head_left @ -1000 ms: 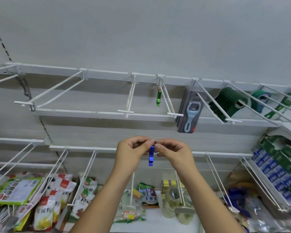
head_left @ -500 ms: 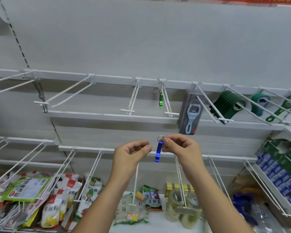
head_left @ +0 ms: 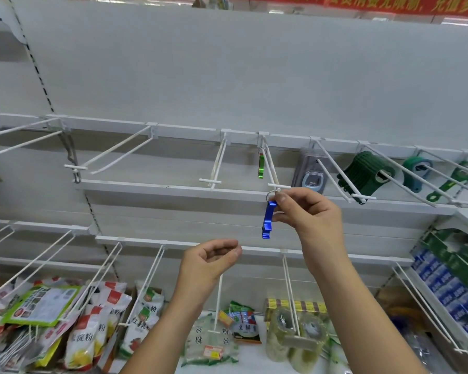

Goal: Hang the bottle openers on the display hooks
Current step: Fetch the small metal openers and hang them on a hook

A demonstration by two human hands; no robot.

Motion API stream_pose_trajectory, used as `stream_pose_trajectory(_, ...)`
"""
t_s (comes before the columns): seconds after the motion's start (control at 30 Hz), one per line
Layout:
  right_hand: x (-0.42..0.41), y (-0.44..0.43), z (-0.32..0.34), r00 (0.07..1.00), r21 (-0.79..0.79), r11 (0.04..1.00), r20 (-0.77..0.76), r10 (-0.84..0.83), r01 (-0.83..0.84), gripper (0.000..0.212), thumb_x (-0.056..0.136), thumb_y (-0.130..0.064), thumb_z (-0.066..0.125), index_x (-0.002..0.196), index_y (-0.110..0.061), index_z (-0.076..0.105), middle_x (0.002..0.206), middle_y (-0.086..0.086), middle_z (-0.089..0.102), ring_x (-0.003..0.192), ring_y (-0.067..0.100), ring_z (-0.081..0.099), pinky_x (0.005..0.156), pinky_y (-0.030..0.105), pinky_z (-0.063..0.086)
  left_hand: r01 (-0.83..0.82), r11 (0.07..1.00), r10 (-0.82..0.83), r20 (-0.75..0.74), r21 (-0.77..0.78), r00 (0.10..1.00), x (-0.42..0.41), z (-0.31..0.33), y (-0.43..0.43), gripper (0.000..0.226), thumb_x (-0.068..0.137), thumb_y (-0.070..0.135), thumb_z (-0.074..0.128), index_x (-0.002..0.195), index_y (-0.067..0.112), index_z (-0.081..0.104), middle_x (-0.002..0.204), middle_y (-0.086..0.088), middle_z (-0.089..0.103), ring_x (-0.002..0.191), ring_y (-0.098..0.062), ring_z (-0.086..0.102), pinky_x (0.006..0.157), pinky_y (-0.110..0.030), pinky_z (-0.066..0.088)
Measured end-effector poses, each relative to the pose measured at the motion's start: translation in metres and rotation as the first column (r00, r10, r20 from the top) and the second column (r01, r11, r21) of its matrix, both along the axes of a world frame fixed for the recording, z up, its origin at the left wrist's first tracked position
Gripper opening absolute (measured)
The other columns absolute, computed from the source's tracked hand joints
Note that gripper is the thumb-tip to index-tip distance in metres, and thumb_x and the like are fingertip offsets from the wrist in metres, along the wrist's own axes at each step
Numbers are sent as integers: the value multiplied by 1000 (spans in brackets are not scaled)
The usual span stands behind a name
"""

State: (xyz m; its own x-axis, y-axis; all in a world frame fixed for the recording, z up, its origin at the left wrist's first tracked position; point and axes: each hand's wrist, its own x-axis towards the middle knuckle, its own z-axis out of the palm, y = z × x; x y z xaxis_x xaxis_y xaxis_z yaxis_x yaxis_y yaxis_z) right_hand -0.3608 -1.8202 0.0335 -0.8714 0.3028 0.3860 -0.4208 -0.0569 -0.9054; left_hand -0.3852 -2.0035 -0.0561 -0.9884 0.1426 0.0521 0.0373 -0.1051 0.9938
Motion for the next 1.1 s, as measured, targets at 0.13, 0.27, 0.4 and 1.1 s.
stream_pose_trajectory(0.13, -7, 0, 5, 999, -36, 998, -11, -43, 43, 12, 89, -3, 68, 86, -12, 75, 81, 12, 75, 76, 27, 72, 66, 30, 60, 14, 1000, -14, 10, 24, 1000, 2, -1, 0, 24, 76, 12, 82, 100, 14, 78, 94, -4, 79, 93, -21, 75, 85, -29, 59)
stream_pose_trajectory(0.27, -11, 1, 2, 998, -8, 998, 0, -69, 69, 14, 91, -5, 67, 86, -16, 75, 83, 11, 76, 81, 31, 73, 69, 33, 61, 19, 999, -19, 11, 26, 1000, 2, -3, -1, 23, 77, 9, 82, 99, 13, 78, 93, -4, 79, 93, -20, 75, 80, -21, 58)
stream_pose_trajectory(0.4, -15, 2, -1, 999, -38, 999, 30, -37, 38, 10, 92, -7, 66, 91, -13, 74, 88, 12, 76, 89, 35, 73, 75, 39, 61, 22, 999, -22, 10, 25, 1000, 2, -4, -2, 23, 77, 10, 82, 99, 13, 78, 94, -5, 79, 94, -20, 75, 80, -22, 58)
stream_pose_trajectory(1.1, -62, 7, -18, 982, -83, 988, 144, -121, 133, 12, 91, -7, 68, 100, 0, 72, 98, 16, 76, 95, 31, 72, 80, 34, 57, 24, 1000, -24, 0, 8, 1000, -1, -5, -10, 16, 85, 1, 72, 98, 10, 77, 87, -9, 79, 87, -23, 76, 78, -26, 59)
